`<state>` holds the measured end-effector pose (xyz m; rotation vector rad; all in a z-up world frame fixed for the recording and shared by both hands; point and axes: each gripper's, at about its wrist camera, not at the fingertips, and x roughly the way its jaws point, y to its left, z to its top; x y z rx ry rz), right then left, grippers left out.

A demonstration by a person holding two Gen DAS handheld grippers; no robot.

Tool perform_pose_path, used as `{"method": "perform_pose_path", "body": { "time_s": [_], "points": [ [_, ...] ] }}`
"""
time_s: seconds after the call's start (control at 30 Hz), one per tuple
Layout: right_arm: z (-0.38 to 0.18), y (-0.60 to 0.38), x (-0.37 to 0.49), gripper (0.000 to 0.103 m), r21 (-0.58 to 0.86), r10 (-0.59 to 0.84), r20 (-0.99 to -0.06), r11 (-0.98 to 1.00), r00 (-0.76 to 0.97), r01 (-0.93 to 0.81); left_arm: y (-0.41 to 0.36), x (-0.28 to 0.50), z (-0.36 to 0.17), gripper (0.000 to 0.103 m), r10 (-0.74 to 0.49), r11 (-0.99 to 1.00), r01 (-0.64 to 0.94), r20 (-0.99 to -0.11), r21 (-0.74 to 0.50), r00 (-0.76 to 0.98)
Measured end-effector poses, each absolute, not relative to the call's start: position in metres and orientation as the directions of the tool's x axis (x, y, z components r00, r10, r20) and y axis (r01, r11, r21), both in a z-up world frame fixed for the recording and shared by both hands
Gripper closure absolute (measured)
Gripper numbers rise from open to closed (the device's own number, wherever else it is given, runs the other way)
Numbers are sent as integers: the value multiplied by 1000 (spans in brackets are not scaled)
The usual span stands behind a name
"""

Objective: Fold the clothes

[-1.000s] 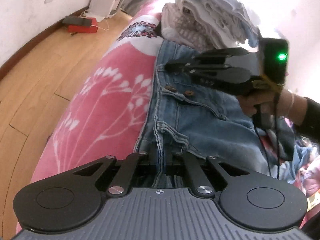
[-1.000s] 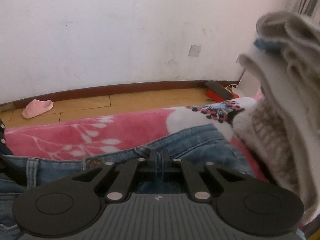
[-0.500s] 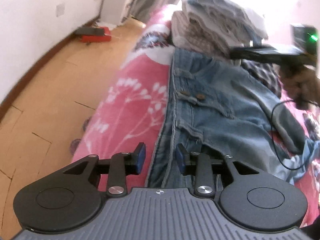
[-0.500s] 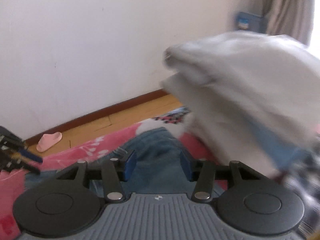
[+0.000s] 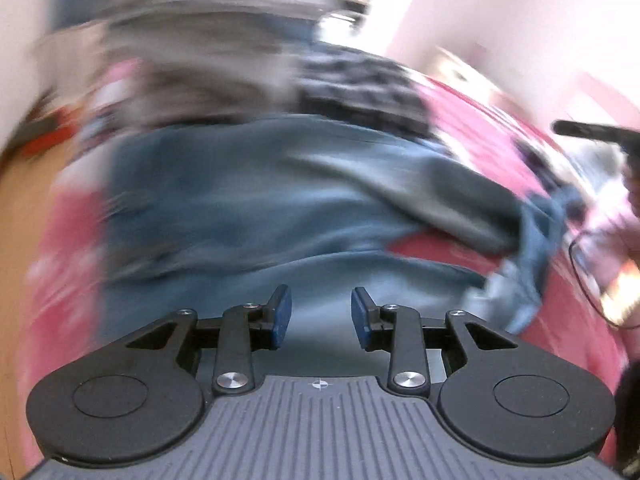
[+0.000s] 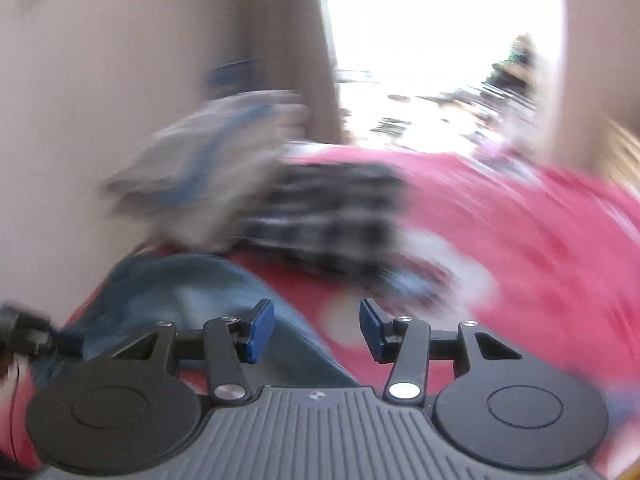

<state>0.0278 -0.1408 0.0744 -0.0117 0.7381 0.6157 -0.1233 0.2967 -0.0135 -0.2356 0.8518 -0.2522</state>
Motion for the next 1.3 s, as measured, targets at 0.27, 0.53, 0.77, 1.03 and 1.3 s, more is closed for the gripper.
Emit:
{"method": "perform_pose_path", "body": {
  "time_s": [0.27,0.53,0.77,1.03,1.3],
  "points": [
    [18,-268,28,52,374,336,-735,925,589,-62,127,-65,-12,70,-565,769,581,-710,-267,420],
    [23,-287,57,51,344,320,-710,935,627,-88,31,-72,-39,70,-507,694,704,-795,-149,331],
    [26,-234,93,52,199,387,-696,913,605,-355,39,-54,-19,70,-517,755,635,-747,-166,419],
    [-26,-179,83,58,-116,238,-830,811,504,-574,47,25,-14,68,-416,798,602,-744,-23,523],
    [-61,-251,22,59,-45,82,-914,953,398,-299,-8,65,-22,52,-480,608,790,-758,76,442]
  ]
}}
